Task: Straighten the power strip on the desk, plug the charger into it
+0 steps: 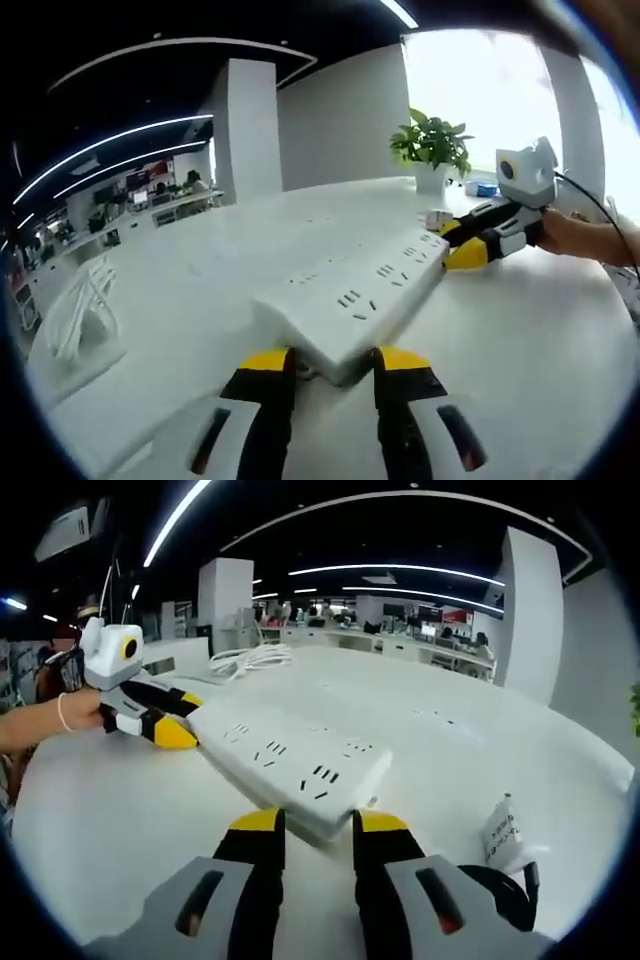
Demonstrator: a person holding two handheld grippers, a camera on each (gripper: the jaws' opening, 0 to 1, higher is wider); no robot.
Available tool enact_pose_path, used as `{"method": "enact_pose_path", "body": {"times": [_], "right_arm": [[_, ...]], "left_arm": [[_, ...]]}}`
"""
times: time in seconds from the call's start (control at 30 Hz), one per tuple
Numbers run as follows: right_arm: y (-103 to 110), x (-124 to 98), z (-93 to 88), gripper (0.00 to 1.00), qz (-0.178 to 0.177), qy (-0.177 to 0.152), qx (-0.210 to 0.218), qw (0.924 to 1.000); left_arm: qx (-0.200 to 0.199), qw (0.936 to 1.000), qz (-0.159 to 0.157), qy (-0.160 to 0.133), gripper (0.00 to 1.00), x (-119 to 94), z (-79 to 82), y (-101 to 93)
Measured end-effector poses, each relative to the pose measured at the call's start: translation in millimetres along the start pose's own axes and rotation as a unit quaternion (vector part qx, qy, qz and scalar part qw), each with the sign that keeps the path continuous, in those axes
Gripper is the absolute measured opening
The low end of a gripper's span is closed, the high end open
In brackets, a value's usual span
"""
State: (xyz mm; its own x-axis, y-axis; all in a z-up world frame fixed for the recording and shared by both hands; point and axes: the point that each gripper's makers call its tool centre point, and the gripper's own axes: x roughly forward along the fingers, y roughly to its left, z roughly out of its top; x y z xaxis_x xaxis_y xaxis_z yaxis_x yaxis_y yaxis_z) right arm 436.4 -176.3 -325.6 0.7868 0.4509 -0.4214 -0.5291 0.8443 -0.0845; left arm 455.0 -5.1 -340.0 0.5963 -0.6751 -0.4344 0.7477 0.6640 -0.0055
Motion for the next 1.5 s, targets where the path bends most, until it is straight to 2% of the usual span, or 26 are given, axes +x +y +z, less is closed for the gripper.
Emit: {"method": "enact_pose_path", "body": {"times": [1.23, 1.33, 1.4, 1.5], "right_arm": [[-0.8, -3.3, -1.0, 0.24, 0.007, -0.004, 0.009, 0.9999], [-2.3, -3.4, -0.9, 0.25, 0.011, -0.007, 0.014, 0.9998], [0.1, -3.8, 0.9, 0.28, 0.024, -0.017, 0.044, 0.9986], [0.1, -5.2, 3.4, 0.30, 0.024, -0.025, 0.039, 0.9987]], "left_arm": [[-0.004, 1.0000, 0.003, -0.007, 0.30, -9.0, -0.7, -6.5], [-0.004, 0.9999, 0.005, -0.009, 0.31, -8.7, -0.4, -6.1], [-0.020, 0.9997, 0.005, -0.014, 0.33, -8.4, 0.7, -6.4], [-0.021, 0.9997, 0.000, -0.013, 0.35, -8.6, 0.6, -7.9]]}}
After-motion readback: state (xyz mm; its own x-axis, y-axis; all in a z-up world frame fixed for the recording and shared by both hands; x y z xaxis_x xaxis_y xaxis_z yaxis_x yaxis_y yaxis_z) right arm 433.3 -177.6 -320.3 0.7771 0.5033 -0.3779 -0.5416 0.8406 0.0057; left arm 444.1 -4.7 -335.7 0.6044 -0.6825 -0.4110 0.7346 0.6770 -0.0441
